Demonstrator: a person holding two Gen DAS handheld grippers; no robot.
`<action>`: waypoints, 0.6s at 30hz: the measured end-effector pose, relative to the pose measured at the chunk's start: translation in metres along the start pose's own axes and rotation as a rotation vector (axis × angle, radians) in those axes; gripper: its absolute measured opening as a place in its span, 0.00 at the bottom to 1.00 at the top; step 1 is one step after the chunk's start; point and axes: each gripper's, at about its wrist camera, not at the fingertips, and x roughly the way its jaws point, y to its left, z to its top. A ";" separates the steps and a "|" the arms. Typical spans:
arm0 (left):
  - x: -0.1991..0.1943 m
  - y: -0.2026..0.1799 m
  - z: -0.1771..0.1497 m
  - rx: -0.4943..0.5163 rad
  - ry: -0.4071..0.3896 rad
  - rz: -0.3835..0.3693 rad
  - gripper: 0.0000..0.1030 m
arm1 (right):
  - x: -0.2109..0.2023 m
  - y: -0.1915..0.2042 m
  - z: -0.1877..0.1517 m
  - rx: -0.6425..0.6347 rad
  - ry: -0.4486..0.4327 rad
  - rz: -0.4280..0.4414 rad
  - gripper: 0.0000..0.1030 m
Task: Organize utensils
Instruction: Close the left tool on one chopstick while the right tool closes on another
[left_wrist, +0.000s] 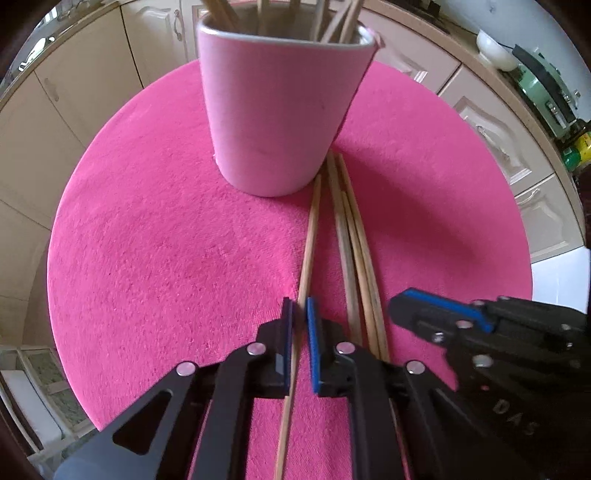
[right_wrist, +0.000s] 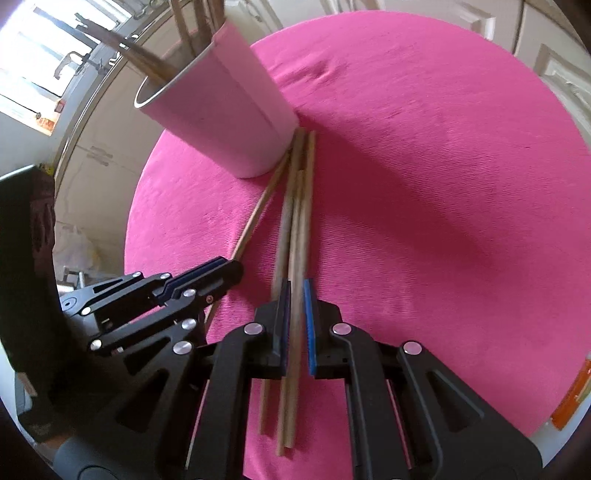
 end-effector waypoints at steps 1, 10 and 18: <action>0.000 0.001 -0.001 -0.002 0.006 -0.007 0.07 | 0.002 0.000 0.001 -0.001 0.006 -0.002 0.08; 0.012 0.006 -0.015 -0.030 0.032 -0.016 0.06 | 0.018 0.001 0.009 0.011 0.060 -0.059 0.08; 0.011 0.008 -0.014 -0.032 0.049 -0.017 0.06 | 0.020 0.011 0.018 0.015 0.100 -0.134 0.08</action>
